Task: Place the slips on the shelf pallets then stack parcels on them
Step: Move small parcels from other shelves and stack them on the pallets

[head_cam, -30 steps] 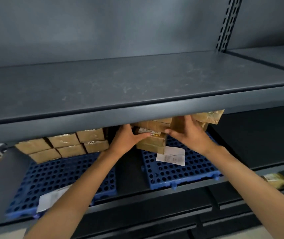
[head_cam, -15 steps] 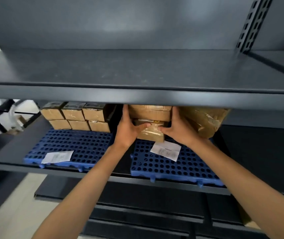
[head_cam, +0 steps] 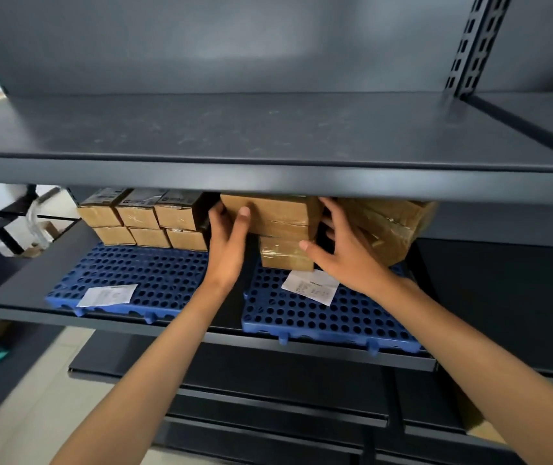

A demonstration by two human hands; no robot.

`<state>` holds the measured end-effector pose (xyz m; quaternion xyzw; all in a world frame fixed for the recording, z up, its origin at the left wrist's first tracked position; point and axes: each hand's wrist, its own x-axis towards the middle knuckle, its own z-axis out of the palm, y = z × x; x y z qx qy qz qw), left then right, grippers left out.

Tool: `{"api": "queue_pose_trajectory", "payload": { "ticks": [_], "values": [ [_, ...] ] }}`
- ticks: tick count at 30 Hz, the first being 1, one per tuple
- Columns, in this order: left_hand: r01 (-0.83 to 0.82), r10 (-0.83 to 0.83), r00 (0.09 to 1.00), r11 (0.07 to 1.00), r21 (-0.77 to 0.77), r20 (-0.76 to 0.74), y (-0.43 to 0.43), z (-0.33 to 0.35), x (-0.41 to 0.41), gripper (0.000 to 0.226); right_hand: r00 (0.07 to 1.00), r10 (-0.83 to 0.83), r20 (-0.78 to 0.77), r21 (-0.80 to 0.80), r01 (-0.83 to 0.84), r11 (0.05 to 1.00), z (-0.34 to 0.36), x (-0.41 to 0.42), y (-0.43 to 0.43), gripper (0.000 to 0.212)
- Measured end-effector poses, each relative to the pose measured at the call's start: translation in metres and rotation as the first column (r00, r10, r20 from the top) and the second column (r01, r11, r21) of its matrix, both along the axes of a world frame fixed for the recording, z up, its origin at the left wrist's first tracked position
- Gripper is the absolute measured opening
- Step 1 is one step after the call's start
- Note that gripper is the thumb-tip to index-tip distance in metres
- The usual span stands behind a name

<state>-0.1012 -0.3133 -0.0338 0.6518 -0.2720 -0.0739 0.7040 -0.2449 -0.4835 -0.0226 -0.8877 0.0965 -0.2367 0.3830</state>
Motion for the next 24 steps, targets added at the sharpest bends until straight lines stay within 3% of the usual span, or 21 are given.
{"api": "queue_pose_trajectory", "payload": {
  "ticks": [5,7,13,16,19,21,24],
  "values": [
    [-0.043,0.022,0.981,0.994,-0.102,-0.193,0.004,0.014,0.009,0.073,0.991,0.077,0.109,0.096,-0.088,0.991,-0.001,-0.014,0.017,0.064],
    [-0.062,0.019,0.966,0.985,-0.159,-0.258,0.006,0.019,0.013,0.064,0.980,0.074,0.187,0.162,-0.105,0.981,0.000,-0.017,0.020,0.057],
    [-0.045,-0.015,0.964,0.975,-0.217,-0.266,0.011,0.013,0.015,0.058,0.973,-0.035,0.227,0.337,-0.045,0.940,0.004,-0.014,0.022,0.060],
    [-0.031,-0.021,0.966,0.980,-0.198,-0.258,0.009,0.015,0.012,0.045,0.975,-0.070,0.212,0.342,-0.007,0.940,0.004,-0.013,0.020,0.067],
    [0.038,-0.067,0.973,0.991,-0.131,-0.220,0.003,0.025,0.013,0.053,0.991,-0.056,0.119,0.326,0.014,0.945,0.006,-0.012,0.018,0.081],
    [0.117,-0.130,0.968,0.990,-0.074,-0.215,-0.004,0.037,0.013,0.056,0.992,-0.082,0.096,0.322,0.047,0.946,0.007,-0.012,0.018,0.077],
    [0.217,-0.213,0.952,0.976,-0.006,-0.221,-0.012,0.051,0.009,0.052,0.972,-0.174,0.156,0.344,0.112,0.932,0.008,-0.009,0.018,0.053]
  ]
}}
